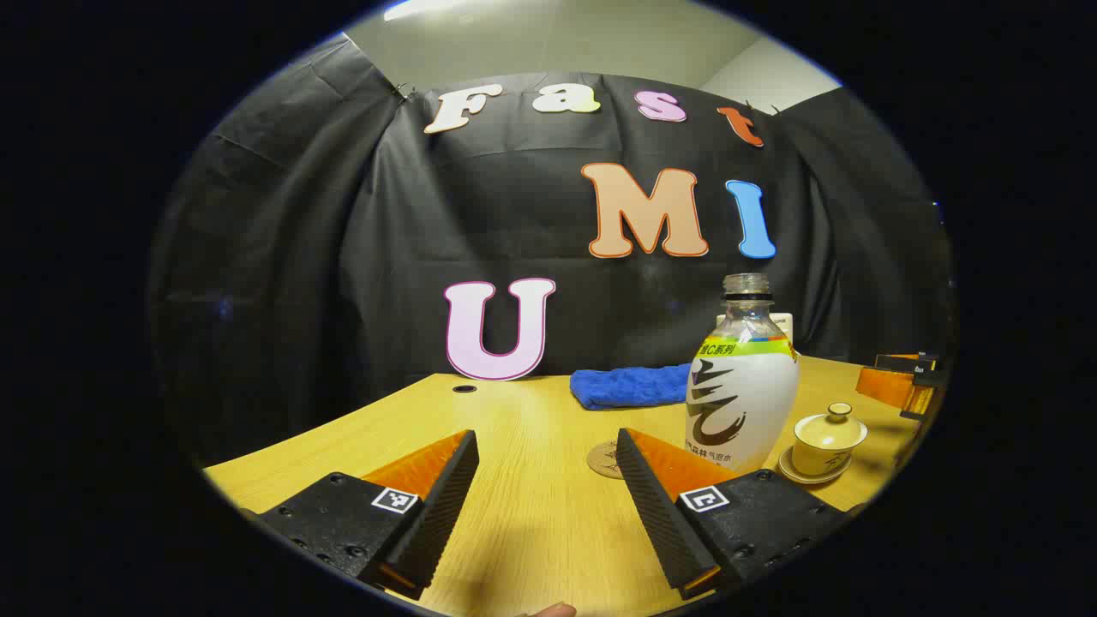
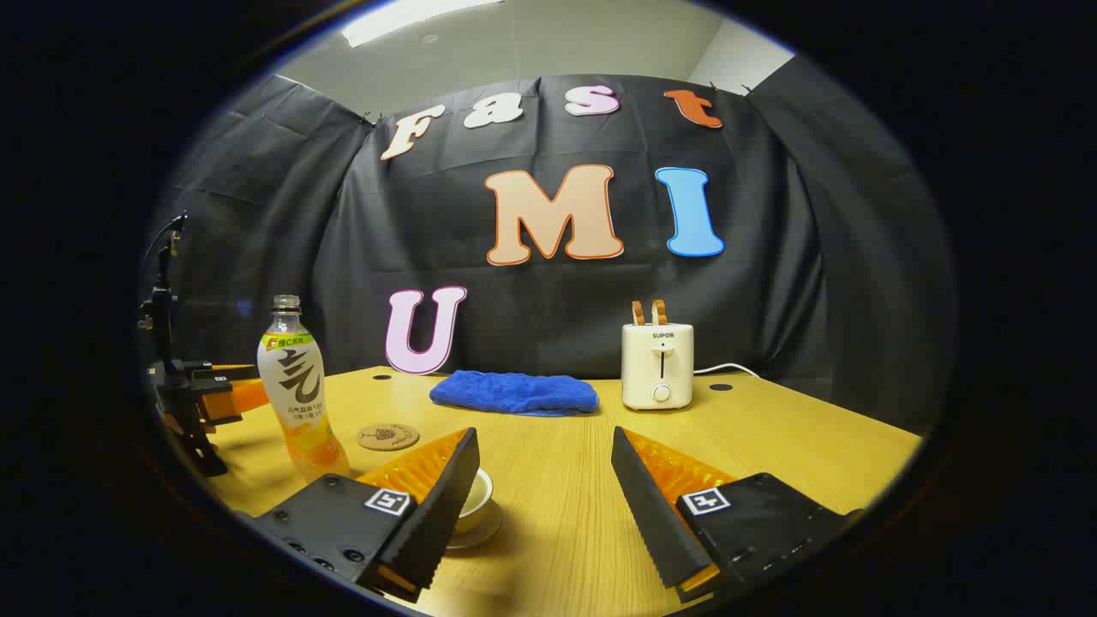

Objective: Open the teacup lid with one hand, grasp the water bottle and pour water into the teacup with the other hand; after pouring, place the water bottle on the coaster and then close the teacup lid.

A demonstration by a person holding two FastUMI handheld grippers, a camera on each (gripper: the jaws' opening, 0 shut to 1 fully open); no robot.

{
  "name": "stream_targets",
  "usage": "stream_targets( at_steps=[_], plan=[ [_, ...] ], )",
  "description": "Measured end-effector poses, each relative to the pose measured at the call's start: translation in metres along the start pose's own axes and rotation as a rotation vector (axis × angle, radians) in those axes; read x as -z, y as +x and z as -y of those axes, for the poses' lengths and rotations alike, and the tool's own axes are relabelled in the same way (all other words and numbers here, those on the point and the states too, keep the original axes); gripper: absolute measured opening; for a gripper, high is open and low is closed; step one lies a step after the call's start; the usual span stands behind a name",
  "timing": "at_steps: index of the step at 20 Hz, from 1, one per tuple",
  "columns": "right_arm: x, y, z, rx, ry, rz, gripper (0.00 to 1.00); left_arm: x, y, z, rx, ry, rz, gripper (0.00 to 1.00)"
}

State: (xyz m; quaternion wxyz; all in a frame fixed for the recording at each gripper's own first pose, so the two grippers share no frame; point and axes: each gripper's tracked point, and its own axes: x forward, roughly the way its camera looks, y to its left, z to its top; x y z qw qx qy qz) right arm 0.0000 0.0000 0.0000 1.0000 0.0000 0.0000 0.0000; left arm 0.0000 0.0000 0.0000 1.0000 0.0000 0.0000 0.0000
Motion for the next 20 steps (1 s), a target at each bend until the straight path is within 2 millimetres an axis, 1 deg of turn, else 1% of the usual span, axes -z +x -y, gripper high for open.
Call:
stream_targets(
  at_steps=[3,6,10,18,20],
  plan=[
    [-0.0002,0.0003,0.0000,0.000,0.000,0.000,0.97,0.0000,0.0000,0.0001,0.000,-0.001,0.000,0.94],
    [-0.0005,0.0003,-0.0002,0.001,0.000,-0.001,0.99,0.0003,0.0003,0.0002,-0.001,0.000,0.000,0.95],
    [-0.0007,-0.0003,0.0011,0.006,0.000,0.000,0.97,0.0006,0.0004,-0.0001,-0.003,-0.001,0.000,0.94],
    [-0.0003,0.0009,0.0020,0.010,-0.001,0.000,0.99,0.0007,0.0000,-0.0003,-0.004,-0.002,0.000,0.94],
    [-0.0007,0.0005,0.0019,0.010,0.000,0.000,0.96,0.0008,0.0000,-0.0003,-0.004,-0.002,0.000,0.94]
  ],
)
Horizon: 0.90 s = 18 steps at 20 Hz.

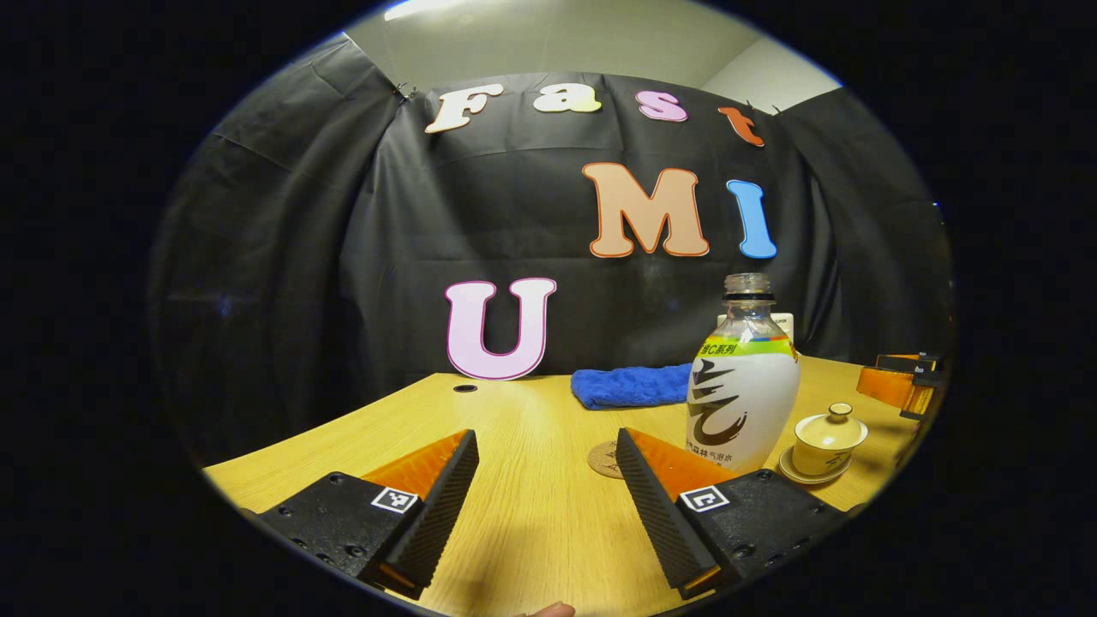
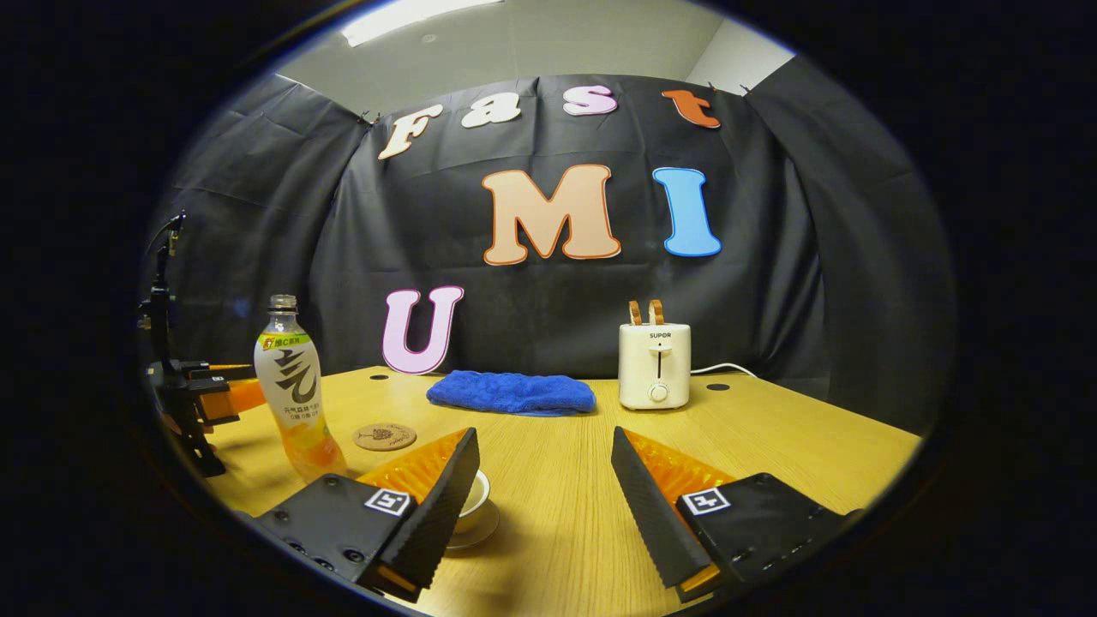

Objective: Open the teacup lid with one hand, grasp the water bottle and pour water into the teacup with the other hand; after pouring, place the water bottle on the coaster and then close the teacup lid.

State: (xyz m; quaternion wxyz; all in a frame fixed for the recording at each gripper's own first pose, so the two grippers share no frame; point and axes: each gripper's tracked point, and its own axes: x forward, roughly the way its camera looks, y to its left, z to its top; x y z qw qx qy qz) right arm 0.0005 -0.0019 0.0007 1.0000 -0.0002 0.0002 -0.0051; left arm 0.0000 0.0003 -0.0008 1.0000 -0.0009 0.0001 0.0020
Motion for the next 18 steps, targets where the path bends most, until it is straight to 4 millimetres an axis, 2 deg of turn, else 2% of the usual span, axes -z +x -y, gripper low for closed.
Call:
stream_targets(
  at_steps=[6,13,18],
  plan=[
    [0.000,0.001,-0.001,0.004,0.005,0.003,0.96,0.000,0.000,0.000,0.000,-0.001,0.000,0.94],
    [-0.007,0.006,-0.019,-0.048,0.055,-0.004,0.96,0.000,0.000,0.000,0.000,-0.001,0.000,0.94],
    [-0.011,0.007,-0.042,-0.111,0.035,-0.014,0.96,0.000,0.000,0.000,0.001,-0.001,-0.001,0.94]
  ],
)
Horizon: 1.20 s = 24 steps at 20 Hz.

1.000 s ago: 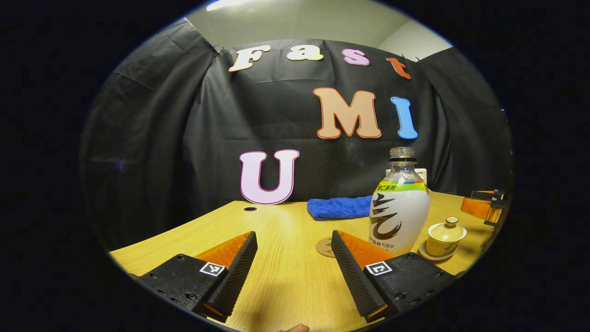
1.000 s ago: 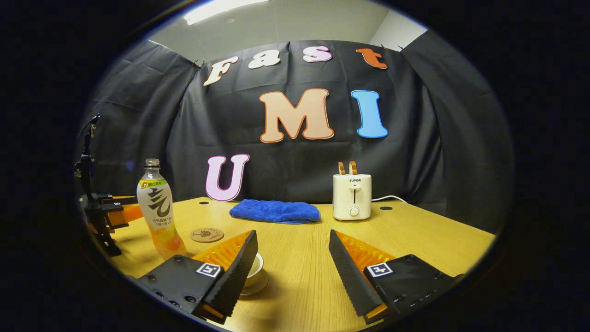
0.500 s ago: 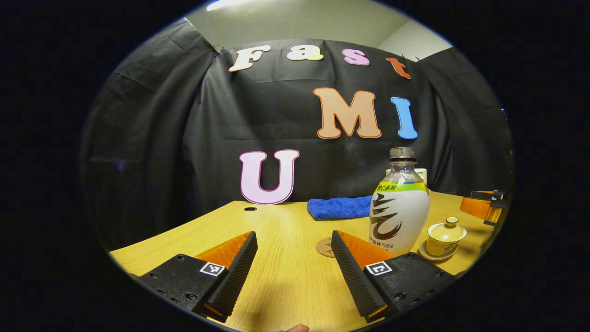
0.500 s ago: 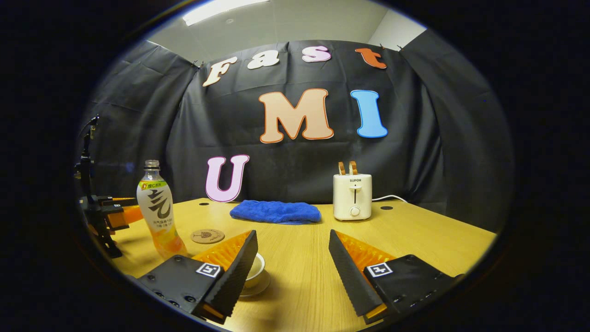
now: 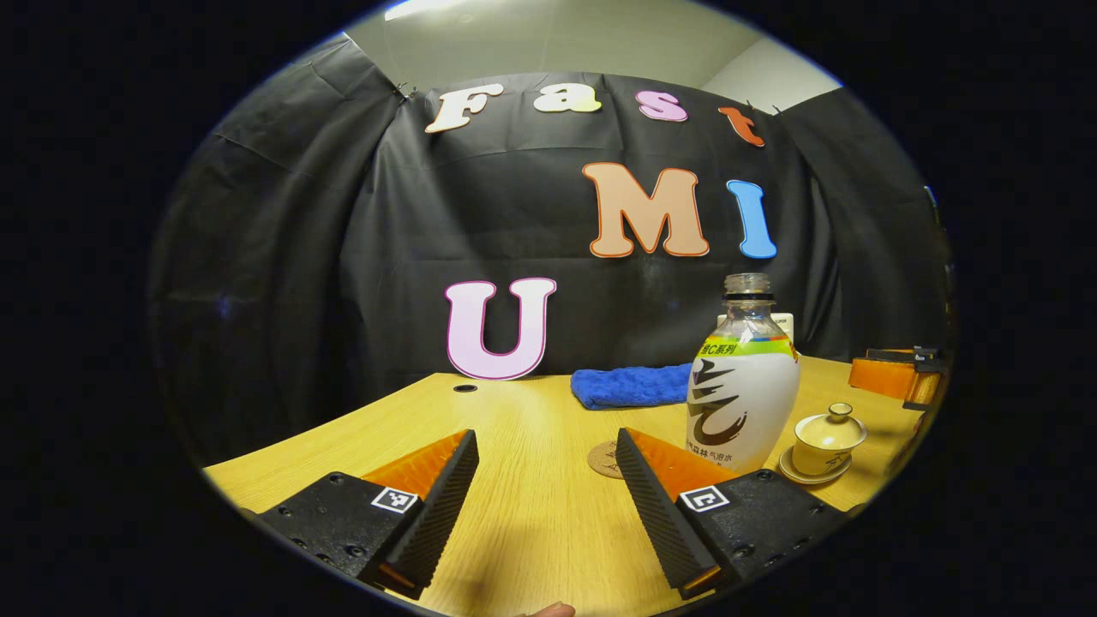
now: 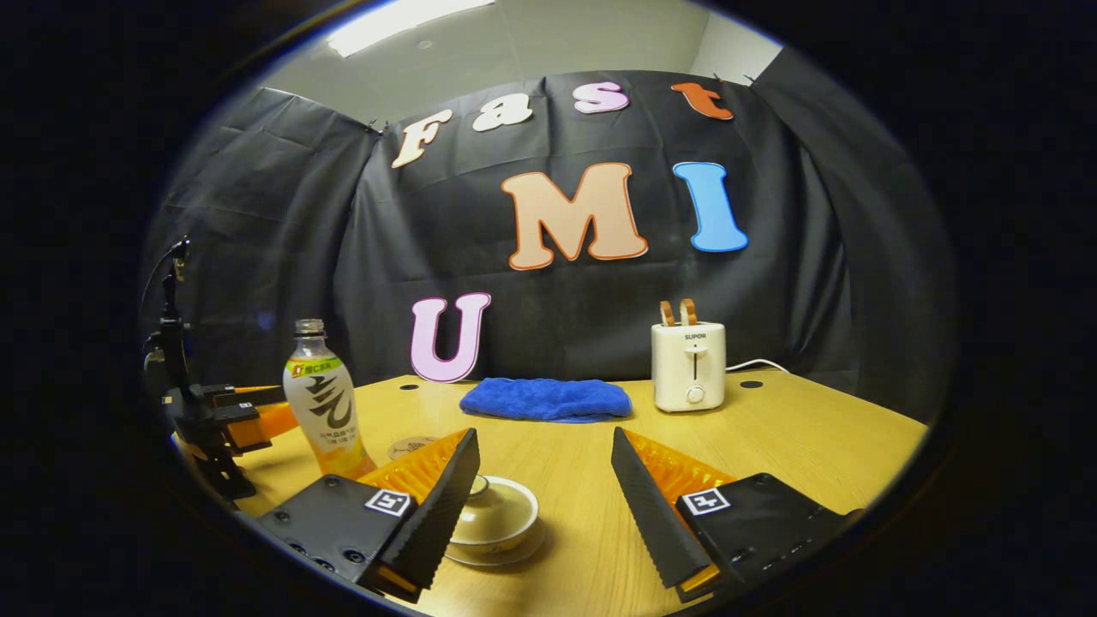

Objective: Open the teacup lid with one hand, grasp the water bottle and pour water into the teacup with the other hand; after pouring, place the water bottle on the coaster and then close the teacup lid.

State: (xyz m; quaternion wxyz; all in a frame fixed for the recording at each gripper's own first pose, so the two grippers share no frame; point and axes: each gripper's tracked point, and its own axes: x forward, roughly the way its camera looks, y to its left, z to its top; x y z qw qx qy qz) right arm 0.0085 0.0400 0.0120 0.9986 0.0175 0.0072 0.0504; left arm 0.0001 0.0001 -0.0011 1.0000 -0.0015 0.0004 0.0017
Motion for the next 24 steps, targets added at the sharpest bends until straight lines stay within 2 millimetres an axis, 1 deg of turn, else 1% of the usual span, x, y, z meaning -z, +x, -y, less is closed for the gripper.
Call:
stream_targets(
  at_steps=[2,6,8,9,11,12,15,17,19,21,22,23,24],
  plan=[
    [0.002,0.002,-0.009,-0.021,-0.022,-0.011,0.96,0.000,0.000,0.000,0.000,0.000,0.000,0.94],
    [0.012,0.006,-0.026,-0.062,-0.068,-0.057,0.98,0.000,0.000,0.000,0.000,-0.001,0.000,0.94],
    [0.020,0.008,-0.033,-0.081,-0.089,-0.089,0.96,0.000,0.000,0.000,0.000,-0.001,-0.001,0.94],
    [0.023,0.008,-0.035,-0.090,-0.094,-0.104,0.92,0.000,0.000,0.000,0.000,-0.002,-0.001,0.94],
    [0.030,0.010,-0.039,-0.104,-0.103,-0.133,0.92,0.000,0.000,0.000,0.000,-0.002,-0.001,0.94],
    [0.033,0.009,-0.040,-0.104,-0.104,-0.145,0.90,0.000,0.000,0.000,0.000,-0.002,-0.001,0.94],
    [0.040,0.010,-0.043,-0.118,-0.109,-0.178,0.77,0.000,0.000,0.000,0.000,-0.002,-0.001,0.94],
    [0.041,0.011,-0.041,-0.113,-0.112,-0.181,0.63,0.000,0.000,0.000,0.000,-0.002,-0.001,0.94],
    [0.043,0.011,-0.044,-0.120,-0.118,-0.187,0.57,0.000,0.000,0.000,0.000,-0.002,-0.001,0.94],
    [0.039,0.012,-0.043,-0.115,-0.129,-0.174,0.57,0.000,0.000,0.000,0.000,-0.002,-0.001,0.94],
    [0.041,0.015,-0.044,-0.118,-0.130,-0.174,0.51,0.000,0.000,0.000,0.000,-0.002,-0.001,0.94],
    [0.045,0.012,-0.045,-0.120,-0.142,-0.183,0.44,0.000,0.000,0.000,0.000,-0.002,0.000,0.94],
    [0.038,0.012,-0.047,-0.128,-0.149,-0.171,0.38,0.000,0.000,0.000,0.000,-0.002,-0.001,0.94]
  ],
)
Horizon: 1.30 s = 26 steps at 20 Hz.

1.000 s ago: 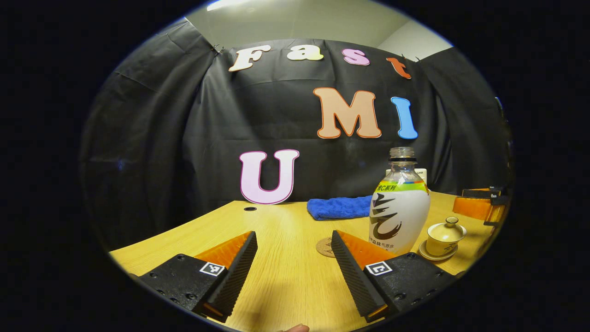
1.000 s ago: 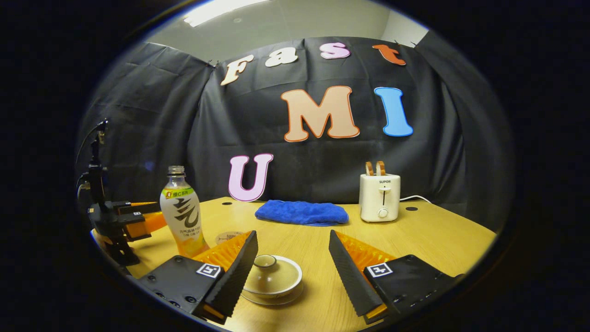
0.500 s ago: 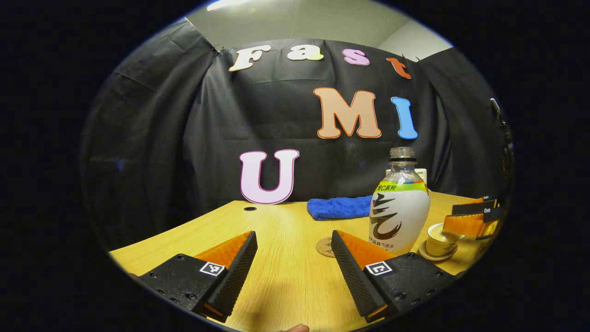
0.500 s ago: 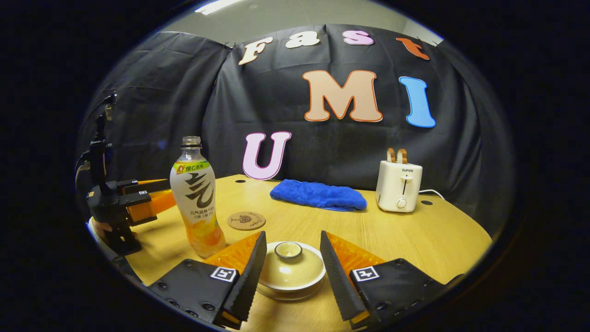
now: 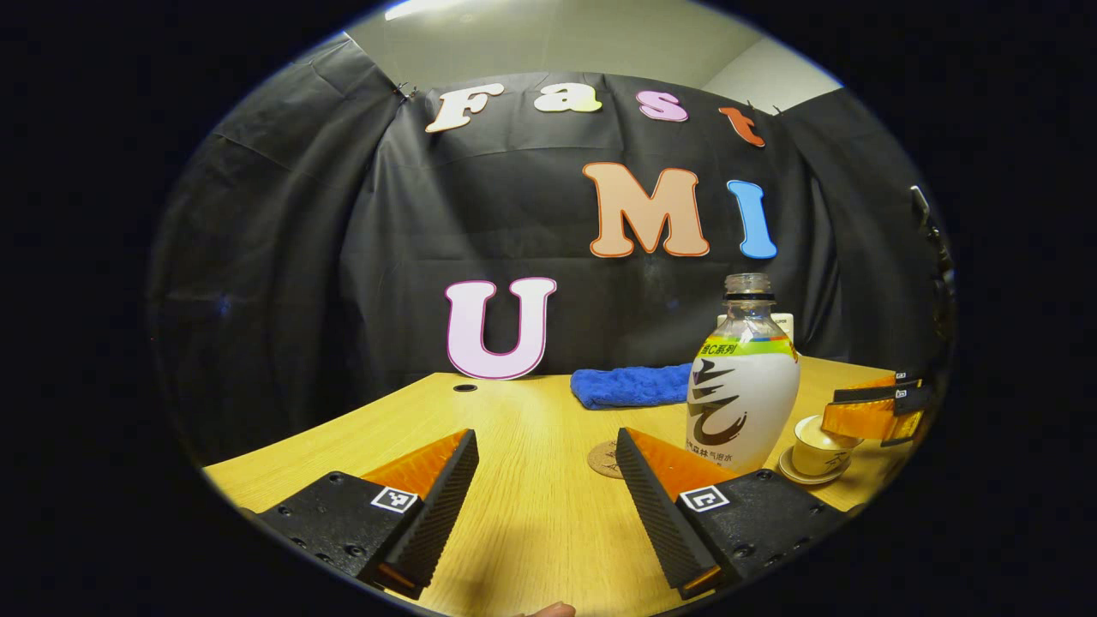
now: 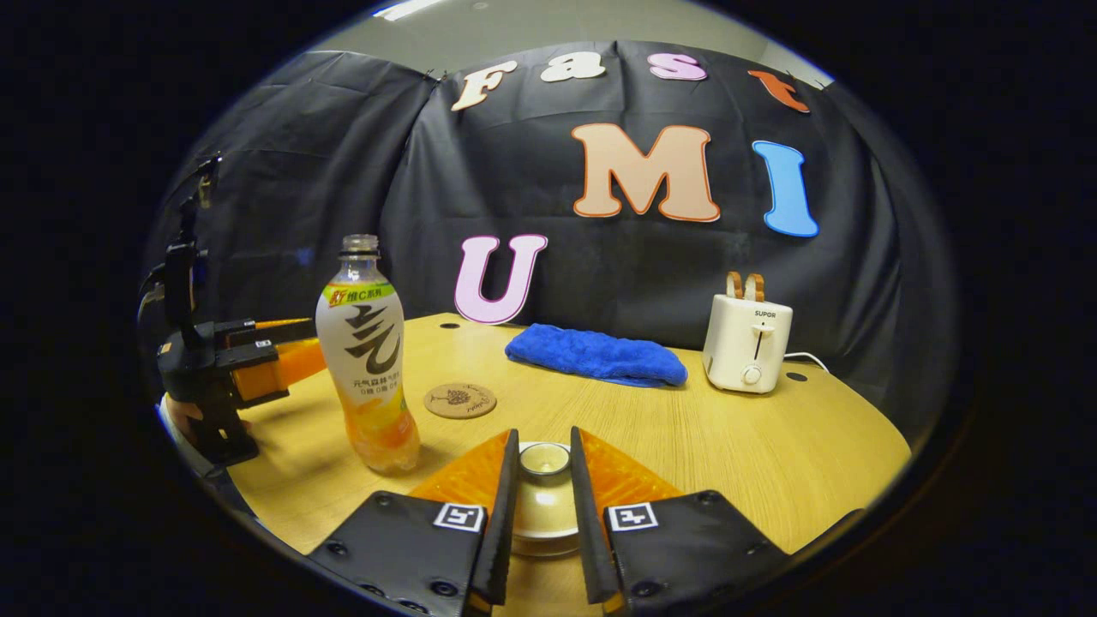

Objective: Open the teacup lid with one hand, grasp the water bottle and pour water into the teacup with the other hand; after pouring, place the water bottle on the coaster and then close the teacup lid.

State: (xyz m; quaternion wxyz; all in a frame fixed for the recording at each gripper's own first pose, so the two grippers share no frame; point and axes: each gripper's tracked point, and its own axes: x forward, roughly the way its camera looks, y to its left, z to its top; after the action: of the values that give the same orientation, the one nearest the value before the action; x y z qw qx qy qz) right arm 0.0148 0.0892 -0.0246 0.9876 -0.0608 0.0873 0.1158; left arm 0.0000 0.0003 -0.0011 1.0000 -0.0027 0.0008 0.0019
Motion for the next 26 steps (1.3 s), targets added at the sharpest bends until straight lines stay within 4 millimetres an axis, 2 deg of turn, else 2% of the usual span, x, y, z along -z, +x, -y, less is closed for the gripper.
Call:
stream_targets(
  at_steps=[1,4,5,8,12,20,24,26],
  plan=[
    [0.006,0.001,0.001,0.001,-0.002,-0.006,0.32,0.000,0.000,0.000,0.000,0.000,0.000,0.94],
    [0.004,-0.001,0.000,-0.001,0.011,0.001,0.33,0.000,0.000,0.000,0.000,0.000,0.000,0.94],
    [0.004,0.001,0.001,-0.002,0.015,0.006,0.29,0.000,-0.001,-0.001,-0.005,0.000,0.000,0.94],
    [0.003,0.000,0.002,-0.004,0.025,0.021,0.29,0.001,0.000,-0.002,-0.023,0.002,-0.002,0.94],
    [-0.008,-0.005,0.005,-0.004,0.035,0.065,0.28,0.000,-0.001,-0.003,-0.033,0.003,-0.001,0.94],
    [-0.019,-0.016,0.034,0.051,0.065,0.099,0.29,0.000,-0.005,0.001,0.006,0.007,-0.006,0.94],
    [-0.022,-0.021,0.046,0.076,0.078,0.114,0.29,0.000,-0.023,0.009,0.040,0.001,-0.009,0.94],
    [-0.020,-0.022,0.051,0.086,0.088,0.115,0.28,-0.003,-0.028,0.020,0.077,-0.001,-0.004,0.94]
  ],
)
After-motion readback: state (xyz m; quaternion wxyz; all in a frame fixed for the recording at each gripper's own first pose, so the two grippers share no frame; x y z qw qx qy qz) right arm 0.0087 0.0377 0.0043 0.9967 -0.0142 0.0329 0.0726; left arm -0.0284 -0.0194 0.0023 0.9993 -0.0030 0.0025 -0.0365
